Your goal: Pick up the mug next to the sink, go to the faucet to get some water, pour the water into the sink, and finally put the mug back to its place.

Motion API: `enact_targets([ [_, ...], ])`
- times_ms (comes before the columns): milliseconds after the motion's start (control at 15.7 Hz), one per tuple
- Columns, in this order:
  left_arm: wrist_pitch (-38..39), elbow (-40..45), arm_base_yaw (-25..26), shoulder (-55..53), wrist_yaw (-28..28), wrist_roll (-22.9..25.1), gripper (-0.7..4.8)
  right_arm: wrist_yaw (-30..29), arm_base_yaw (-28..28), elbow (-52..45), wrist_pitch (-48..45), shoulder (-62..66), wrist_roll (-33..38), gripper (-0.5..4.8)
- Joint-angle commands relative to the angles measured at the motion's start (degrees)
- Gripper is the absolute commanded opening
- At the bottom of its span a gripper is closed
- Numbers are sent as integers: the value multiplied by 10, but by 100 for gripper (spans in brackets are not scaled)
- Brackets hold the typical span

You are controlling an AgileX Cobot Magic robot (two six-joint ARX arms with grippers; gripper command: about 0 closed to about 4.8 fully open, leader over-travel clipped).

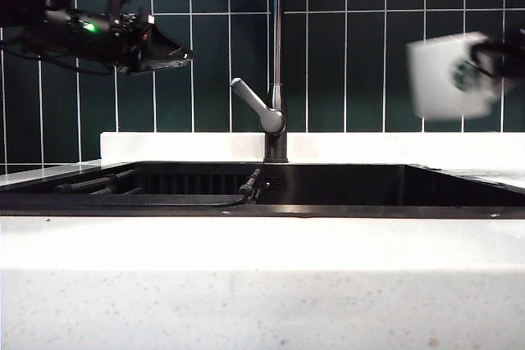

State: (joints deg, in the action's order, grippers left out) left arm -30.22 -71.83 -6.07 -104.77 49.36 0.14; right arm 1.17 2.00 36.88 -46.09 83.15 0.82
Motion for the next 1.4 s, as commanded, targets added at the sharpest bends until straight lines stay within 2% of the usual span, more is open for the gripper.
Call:
enact_targets([
  [64,24,-68,-1,-46,20,-2,130,-14,-57,87,112,-10,11,-3],
  [191,49,-125,-1,-95,49,-2,131,-14,-105,173,241,-7,11,-3],
  [255,49,-143,-3,-112,50,-2,133,-17,-120,196,259,-5,11,-3],
  [383,46,-182,-7,-148,66,-2,194,-39,-147,241,284,5,12,-3],
  [446,44,-206,-12,-168,70,-2,193,-40,-163,263,301,13,24,-3],
  [638,45,-287,-34,-220,68,-2,192,-56,-197,307,306,53,49,-3],
  [957,19,-303,-48,-247,61,7,192,-90,-213,333,293,73,66,-3],
  [1084,20,-303,-53,-248,88,-3,182,-90,-214,335,287,73,66,-3],
  [1212,9,-303,-61,-248,144,-45,179,-91,-215,335,291,73,67,-3],
  [1403,28,-303,-69,-248,181,-53,179,-103,-215,335,291,74,67,-3],
])
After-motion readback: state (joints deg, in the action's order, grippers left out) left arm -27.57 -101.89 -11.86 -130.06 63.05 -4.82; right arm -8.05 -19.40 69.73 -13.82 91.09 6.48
